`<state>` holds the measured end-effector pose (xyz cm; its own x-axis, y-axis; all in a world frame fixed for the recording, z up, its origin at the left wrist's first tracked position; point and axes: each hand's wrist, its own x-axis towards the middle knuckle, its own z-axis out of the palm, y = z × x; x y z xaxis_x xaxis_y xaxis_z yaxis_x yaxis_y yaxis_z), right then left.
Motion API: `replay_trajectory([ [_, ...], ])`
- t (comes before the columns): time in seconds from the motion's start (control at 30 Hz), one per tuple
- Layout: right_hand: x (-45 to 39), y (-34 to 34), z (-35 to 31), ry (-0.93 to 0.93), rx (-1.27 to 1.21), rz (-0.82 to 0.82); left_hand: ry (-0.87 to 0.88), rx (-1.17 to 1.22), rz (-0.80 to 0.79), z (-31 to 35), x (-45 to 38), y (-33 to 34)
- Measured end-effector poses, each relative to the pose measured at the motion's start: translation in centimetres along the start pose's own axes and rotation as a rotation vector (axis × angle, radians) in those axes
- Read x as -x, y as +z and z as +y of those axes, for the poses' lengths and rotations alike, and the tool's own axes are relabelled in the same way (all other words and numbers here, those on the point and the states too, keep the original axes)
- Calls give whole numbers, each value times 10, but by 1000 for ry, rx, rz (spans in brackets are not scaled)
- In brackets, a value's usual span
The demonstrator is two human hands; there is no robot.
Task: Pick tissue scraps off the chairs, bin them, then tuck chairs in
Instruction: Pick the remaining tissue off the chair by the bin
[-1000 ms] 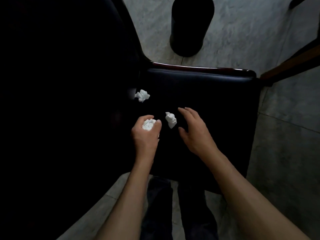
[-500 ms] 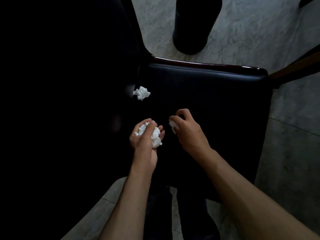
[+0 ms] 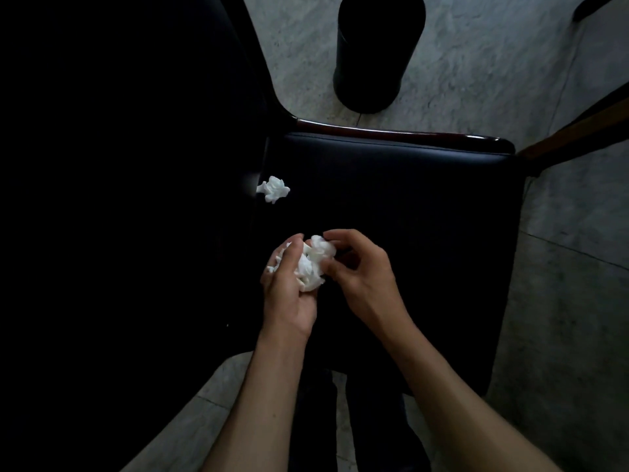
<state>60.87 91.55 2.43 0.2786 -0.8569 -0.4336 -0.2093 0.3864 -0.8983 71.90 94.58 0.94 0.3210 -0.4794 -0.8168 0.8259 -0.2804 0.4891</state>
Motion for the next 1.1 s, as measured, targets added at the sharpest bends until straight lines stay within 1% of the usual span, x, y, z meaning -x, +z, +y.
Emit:
replay_trajectory([
  [0.17,7,8,-1,-9,29,79,27,-35,-65,-2,6,2],
  [0.23,8,9,0,-48,66,90,41,-66,-83,-2,9,5],
  [0.3,9,9,0,-94,99,90,66,-83,-87,-1,13,9],
  [0.5,14,7,-1,-93,77,103,114,-142,-79,-1,19,18],
  [0.63,19,4,-2,-50,-7,74,175,-209,-64,-3,17,19],
  [0.73,22,3,-3,11,-147,39,262,-225,-14,-1,11,19],
  [0.83,23,-2,-3,38,-253,-13,328,-292,47,0,9,19],
  [0.9,21,-8,-3,58,-210,10,362,-341,101,3,6,19],
  [0.97,16,-16,0,92,-70,77,400,-452,140,7,3,17],
  [1.03,8,-22,3,101,48,140,420,-567,128,11,0,15],
  [1.1,-4,-26,3,84,152,157,424,-637,98,13,0,13],
])
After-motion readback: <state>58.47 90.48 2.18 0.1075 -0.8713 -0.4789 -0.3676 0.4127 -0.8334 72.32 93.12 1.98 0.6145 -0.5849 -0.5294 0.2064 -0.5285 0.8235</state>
